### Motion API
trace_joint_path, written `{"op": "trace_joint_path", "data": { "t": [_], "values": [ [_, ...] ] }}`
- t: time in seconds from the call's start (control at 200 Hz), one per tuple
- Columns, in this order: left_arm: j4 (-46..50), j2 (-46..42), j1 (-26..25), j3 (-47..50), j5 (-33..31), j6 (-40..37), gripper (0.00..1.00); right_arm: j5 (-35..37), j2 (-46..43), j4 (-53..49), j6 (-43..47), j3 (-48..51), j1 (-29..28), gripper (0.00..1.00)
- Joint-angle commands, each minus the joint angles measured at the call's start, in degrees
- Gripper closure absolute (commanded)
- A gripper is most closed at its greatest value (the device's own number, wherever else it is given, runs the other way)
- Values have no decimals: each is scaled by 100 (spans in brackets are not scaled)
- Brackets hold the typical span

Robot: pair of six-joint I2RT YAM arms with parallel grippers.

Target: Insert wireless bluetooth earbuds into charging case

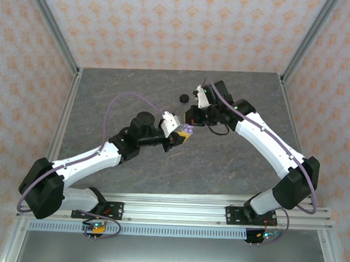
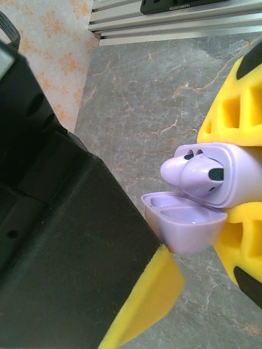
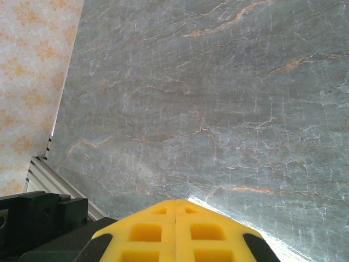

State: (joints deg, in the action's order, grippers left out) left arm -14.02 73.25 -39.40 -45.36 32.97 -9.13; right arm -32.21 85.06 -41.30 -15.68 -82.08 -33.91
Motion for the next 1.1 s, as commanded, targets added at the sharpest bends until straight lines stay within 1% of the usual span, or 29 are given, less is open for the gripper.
{"op": "trace_joint_path", "data": {
  "t": [0.0,0.26,0.511,0.616,0.746,0.796,0.836,0.936,1.016,1.046,1.096],
  "values": [
    [-68,35,-51,-243,-229,-31,93,-257,61,-252,126,-177,11,98],
    [-176,124,-42,-275,-732,232,93,-322,86,-373,215,-130,7,97],
    [-215,218,-46,-328,-922,376,93,-217,21,-403,226,-87,3,97],
    [-207,266,-42,-359,-896,406,93,-58,-33,-414,240,-85,3,95],
    [-199,305,-42,-392,-878,472,93,403,-103,-398,158,-54,12,91],
    [-127,329,-40,-425,-918,497,93,720,-128,-421,62,-50,9,86],
    [-40,352,-42,-474,-968,526,93,970,-137,-429,-28,-32,45,85],
    [219,455,-36,-612,-1262,705,92,1446,-227,-411,-249,70,170,77],
    [323,548,-24,-684,-1663,967,92,1811,-339,-396,-417,187,323,71],
    [356,593,-7,-721,-1805,1116,92,1948,-386,-385,-478,251,382,71],
    [398,674,64,-776,-1869,1381,92,2107,-477,-354,-563,375,485,70]
  ]
}}
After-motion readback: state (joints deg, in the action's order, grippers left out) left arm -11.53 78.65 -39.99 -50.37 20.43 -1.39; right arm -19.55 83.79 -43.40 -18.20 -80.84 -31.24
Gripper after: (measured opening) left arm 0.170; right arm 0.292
